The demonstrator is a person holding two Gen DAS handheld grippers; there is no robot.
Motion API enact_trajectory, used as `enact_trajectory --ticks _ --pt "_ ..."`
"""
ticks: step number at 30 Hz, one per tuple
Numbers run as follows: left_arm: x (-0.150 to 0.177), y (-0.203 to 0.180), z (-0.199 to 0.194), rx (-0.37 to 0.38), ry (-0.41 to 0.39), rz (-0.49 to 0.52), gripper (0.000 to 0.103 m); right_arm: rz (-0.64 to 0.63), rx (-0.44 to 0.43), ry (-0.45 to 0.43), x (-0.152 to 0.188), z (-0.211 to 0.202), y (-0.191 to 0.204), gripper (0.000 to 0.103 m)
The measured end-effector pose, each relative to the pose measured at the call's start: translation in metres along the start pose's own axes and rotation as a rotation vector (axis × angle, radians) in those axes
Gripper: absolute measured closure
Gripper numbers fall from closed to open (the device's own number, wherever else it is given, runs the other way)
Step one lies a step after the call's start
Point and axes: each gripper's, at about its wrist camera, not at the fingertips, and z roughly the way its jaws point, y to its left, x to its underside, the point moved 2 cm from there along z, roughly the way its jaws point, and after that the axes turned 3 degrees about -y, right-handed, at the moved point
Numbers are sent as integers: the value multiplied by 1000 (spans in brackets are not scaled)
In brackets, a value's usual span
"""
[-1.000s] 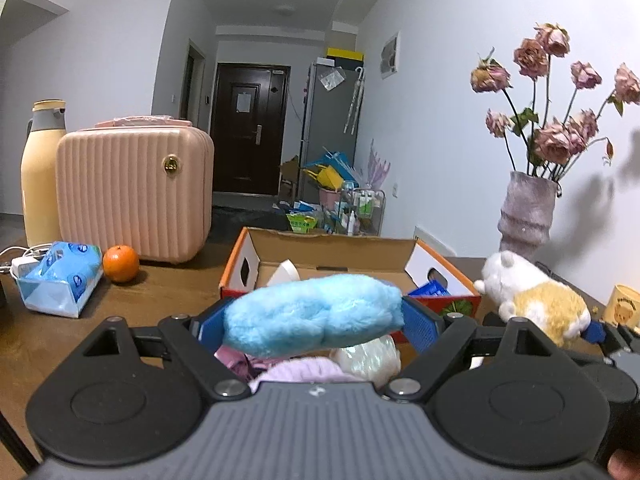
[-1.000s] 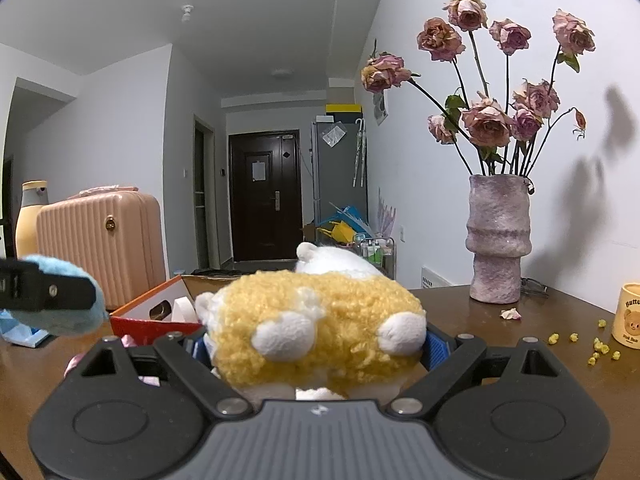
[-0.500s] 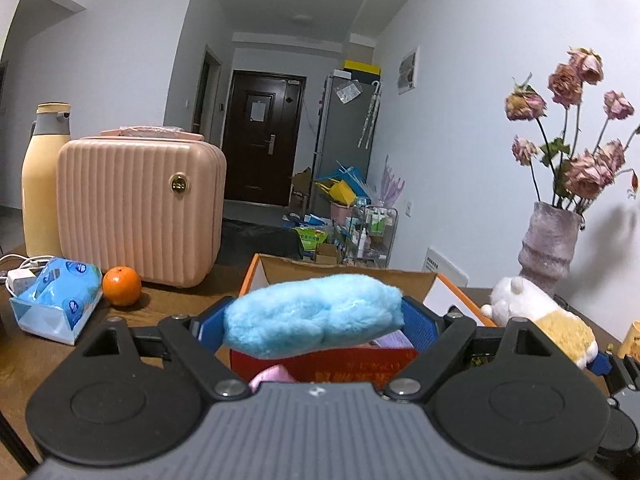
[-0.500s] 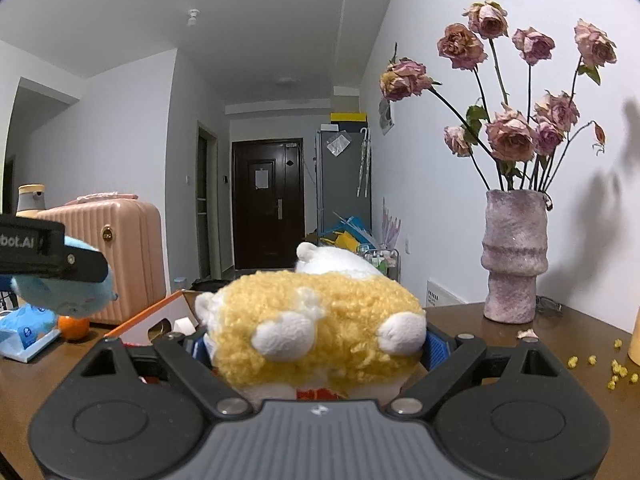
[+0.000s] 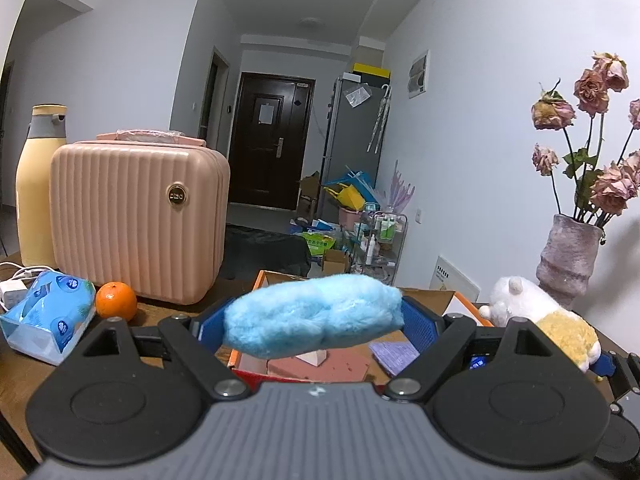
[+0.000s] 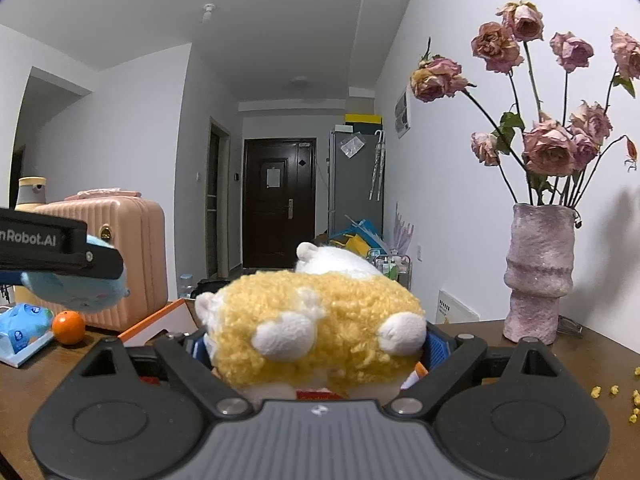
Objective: Organize soft objects
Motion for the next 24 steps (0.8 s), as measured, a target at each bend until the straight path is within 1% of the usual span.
enact_trajectory --ticks 5,24 --pt "-2 -1 16 -26 4 19 15 -15 -3 16 -2 15 2 10" --pt "-2 -5 85 -67 58 52 15 -82 -13 70 -5 82 6 10"
